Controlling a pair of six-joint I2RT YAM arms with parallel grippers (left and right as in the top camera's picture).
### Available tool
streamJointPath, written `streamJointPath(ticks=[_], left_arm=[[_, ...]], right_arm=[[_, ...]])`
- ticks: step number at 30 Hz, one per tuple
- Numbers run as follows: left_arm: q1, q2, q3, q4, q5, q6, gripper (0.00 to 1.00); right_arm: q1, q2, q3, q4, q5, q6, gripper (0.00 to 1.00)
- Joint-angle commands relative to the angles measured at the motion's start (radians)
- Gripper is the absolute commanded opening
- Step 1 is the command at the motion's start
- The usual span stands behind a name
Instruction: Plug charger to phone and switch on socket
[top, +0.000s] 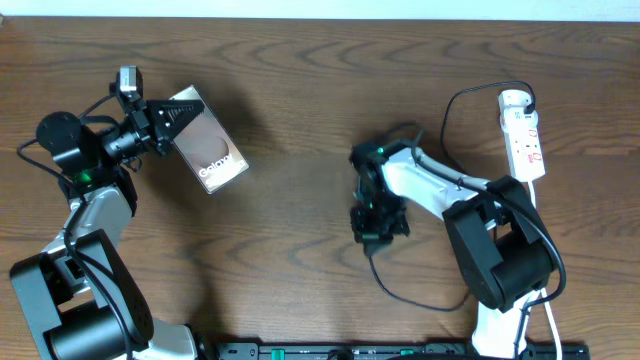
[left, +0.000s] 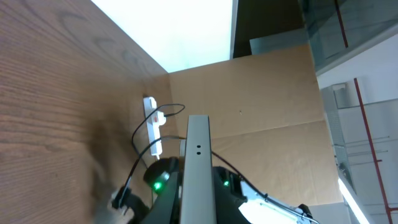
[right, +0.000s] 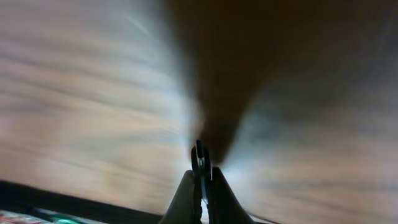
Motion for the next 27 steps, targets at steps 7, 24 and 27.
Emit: streamJointPath(ticks=[7,24,27], left_arm=[[-0.029,-0.011,0.014,0.010,0.050,0.004,0.07],[-0.147,-0.011,0.014,0.089,0.050,0.019,0.07],[-0.147,-0.011,0.014,0.089,0.050,0.027,0.08]], right_arm=[[-0.012,0.015,0.328,0.016,-0.689,-0.556,0.01],[0.048,0.015,0.338,0.010,-0.950,-0.851,0.01],[0.048,0.015,0.338,0.011,-0.950,-0.852,0.01]])
